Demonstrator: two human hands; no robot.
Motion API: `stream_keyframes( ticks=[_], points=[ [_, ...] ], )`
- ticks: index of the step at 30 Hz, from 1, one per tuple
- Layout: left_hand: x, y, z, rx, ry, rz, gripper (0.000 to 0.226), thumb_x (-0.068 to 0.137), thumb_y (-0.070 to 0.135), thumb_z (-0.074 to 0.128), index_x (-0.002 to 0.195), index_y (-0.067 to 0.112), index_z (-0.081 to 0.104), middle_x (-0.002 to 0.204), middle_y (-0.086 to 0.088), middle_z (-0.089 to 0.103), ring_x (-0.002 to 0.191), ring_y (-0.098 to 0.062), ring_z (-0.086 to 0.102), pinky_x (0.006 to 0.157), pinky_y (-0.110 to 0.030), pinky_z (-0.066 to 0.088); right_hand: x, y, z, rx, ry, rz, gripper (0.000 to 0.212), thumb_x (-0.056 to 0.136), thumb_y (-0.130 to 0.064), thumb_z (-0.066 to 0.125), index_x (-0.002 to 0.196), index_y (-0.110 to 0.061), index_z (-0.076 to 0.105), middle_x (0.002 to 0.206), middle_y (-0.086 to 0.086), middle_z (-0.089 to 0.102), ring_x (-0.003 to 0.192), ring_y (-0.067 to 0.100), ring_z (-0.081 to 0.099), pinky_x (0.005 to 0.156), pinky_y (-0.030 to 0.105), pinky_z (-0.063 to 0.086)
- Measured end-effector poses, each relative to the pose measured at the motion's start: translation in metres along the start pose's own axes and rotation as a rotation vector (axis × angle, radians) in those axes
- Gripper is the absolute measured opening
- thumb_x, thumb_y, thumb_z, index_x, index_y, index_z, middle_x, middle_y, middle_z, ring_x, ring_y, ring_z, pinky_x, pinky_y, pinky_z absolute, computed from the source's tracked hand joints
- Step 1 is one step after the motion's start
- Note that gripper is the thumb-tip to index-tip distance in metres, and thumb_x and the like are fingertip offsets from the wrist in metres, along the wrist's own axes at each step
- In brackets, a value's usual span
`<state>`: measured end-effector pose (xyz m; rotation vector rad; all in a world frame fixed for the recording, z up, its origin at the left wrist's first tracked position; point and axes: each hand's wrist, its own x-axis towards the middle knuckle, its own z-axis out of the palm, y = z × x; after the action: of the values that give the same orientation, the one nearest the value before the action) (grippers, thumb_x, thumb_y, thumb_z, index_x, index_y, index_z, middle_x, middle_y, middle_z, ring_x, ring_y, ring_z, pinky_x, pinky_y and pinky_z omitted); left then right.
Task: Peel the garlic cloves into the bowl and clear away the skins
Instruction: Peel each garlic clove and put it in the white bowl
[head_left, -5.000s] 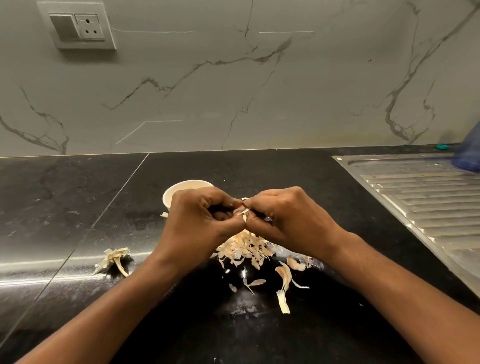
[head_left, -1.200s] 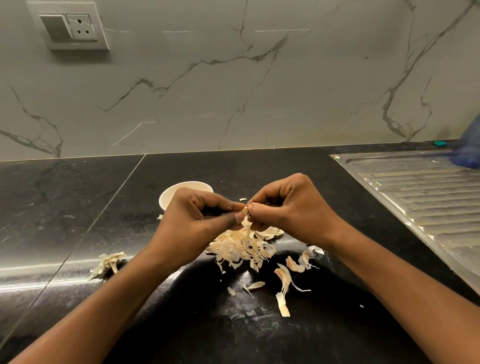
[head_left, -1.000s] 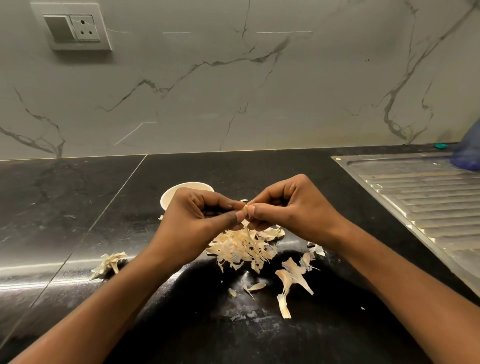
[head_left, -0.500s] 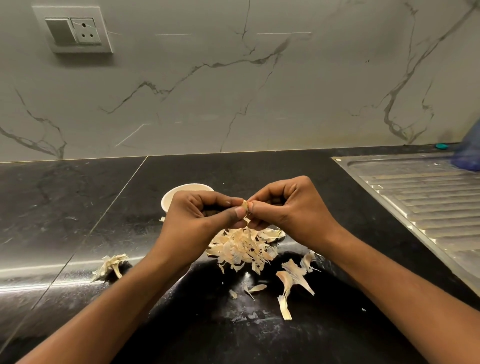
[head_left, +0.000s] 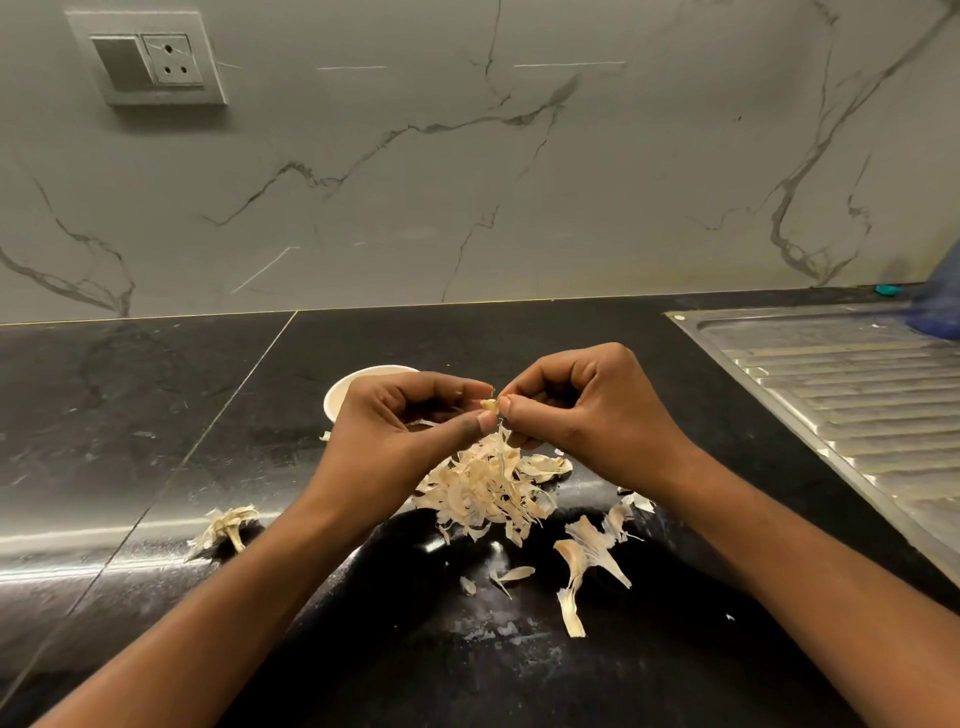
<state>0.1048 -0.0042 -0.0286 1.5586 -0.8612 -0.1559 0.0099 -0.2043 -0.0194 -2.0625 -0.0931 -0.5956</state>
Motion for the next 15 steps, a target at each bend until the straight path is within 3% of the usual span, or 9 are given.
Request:
stream_keyframes(
  ticks=[4, 8, 15],
  points=[
    [0.0007, -0.0005, 0.0007, -0.01, -0.047, -0.014, 0.022, 0.089, 0.008, 0.079, 0.111, 0.006, 0.08, 0.091, -0.005, 0.08, 0.084, -0.024, 0.078, 0.077, -0.03, 0.064, 0.0002, 0.0001, -0.0003, 0.008, -0.016, 0.003, 0.009, 0.092, -0.011, 0.08, 0.097, -0.004, 0.081, 0.082, 0.007, 0.08, 0.071, 0.023, 0.079, 0.068, 0.042, 0.068],
    [0.0012, -0.0005, 0.0015, -0.176, -0.007, -0.088, 0.02, 0.088, 0.003, 0.076, 0.108, -0.002, 0.078, 0.093, -0.017, 0.079, 0.087, -0.034, 0.077, 0.082, -0.035, 0.065, 0.0013, 0.0007, -0.0024, 0.048, 0.005, 0.011, 0.005, 0.094, -0.006, 0.078, 0.095, -0.001, 0.08, 0.079, 0.009, 0.079, 0.069, 0.024, 0.079, 0.067, 0.035, 0.067],
    [0.0028, 0.0036, -0.0007, -0.376, 0.092, -0.195, 0.031, 0.078, 0.013, 0.075, 0.106, -0.001, 0.077, 0.099, -0.021, 0.079, 0.096, -0.039, 0.077, 0.082, -0.033, 0.066, 0.0023, 0.0033, -0.0042, 0.044, -0.004, 0.014, 0.008, 0.095, -0.003, 0.075, 0.087, 0.0, 0.078, 0.072, 0.01, 0.076, 0.063, 0.023, 0.076, 0.062, 0.029, 0.062]
  ],
)
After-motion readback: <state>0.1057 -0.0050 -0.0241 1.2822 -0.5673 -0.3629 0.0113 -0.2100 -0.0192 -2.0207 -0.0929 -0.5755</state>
